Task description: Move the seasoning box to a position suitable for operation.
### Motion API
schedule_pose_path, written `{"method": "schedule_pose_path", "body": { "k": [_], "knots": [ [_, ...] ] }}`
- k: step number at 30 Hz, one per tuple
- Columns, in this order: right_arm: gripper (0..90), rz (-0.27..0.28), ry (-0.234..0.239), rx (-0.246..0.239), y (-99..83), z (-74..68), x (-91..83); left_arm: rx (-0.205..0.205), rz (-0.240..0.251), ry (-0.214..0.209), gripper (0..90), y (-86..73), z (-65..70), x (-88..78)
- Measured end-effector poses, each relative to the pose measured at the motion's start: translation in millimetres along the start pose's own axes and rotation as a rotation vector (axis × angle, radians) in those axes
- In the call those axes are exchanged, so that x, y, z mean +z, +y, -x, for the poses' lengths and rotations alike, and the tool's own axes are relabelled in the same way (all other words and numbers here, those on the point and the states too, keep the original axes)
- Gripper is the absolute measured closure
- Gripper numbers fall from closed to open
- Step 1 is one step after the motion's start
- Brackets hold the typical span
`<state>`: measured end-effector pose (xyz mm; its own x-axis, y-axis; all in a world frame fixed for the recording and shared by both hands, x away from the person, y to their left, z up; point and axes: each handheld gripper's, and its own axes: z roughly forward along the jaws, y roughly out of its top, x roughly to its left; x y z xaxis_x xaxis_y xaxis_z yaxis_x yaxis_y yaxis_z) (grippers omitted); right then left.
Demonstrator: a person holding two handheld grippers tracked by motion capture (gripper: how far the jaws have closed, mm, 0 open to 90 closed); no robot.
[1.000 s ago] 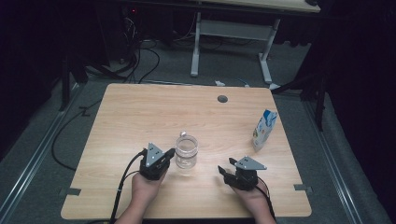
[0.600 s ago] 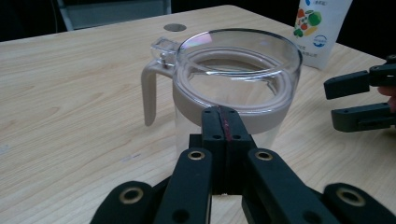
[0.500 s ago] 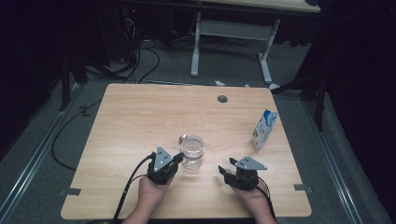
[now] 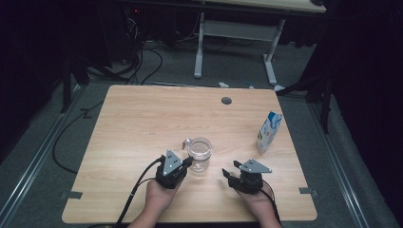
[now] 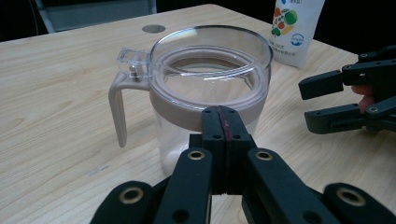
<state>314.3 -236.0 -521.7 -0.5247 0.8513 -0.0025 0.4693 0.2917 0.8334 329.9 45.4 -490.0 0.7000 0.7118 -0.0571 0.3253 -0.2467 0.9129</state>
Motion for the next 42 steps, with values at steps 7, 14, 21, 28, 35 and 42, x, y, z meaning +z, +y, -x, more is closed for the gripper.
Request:
{"method": "schedule_pose_path", "body": {
  "k": [7, 14, 21, 28, 35, 42],
  "knots": [
    [44.9, 0.000, -0.002, 0.006, -0.3, 1.2, -0.8, -0.010, 0.010, 0.025, 89.8, -0.7, -9.1, -11.3],
    [53.3, 0.004, 0.015, -0.002, 5.2, -1.1, 1.8, -0.040, -0.032, 0.047, 80.5, 3.7, -37.4, -20.2],
    [59.5, 0.032, 0.026, -0.012, 20.3, -5.7, 5.2, -0.028, -0.038, 0.107, 68.3, 9.1, -53.6, -12.9],
    [65.5, 0.079, 0.028, -0.048, 51.4, -9.8, 13.1, -0.041, -0.017, 0.110, 65.0, 23.6, -61.6, -2.4],
    [68.8, 0.088, 0.040, -0.018, 54.6, -7.8, 20.6, -0.072, 0.015, 0.105, 80.0, 36.9, -67.1, -0.2],
    [86.2, 0.082, 0.041, -0.046, 45.5, -11.1, 20.7, -0.078, 0.034, 0.088, 89.9, 48.5, -61.6, 9.0]
  ]
}}
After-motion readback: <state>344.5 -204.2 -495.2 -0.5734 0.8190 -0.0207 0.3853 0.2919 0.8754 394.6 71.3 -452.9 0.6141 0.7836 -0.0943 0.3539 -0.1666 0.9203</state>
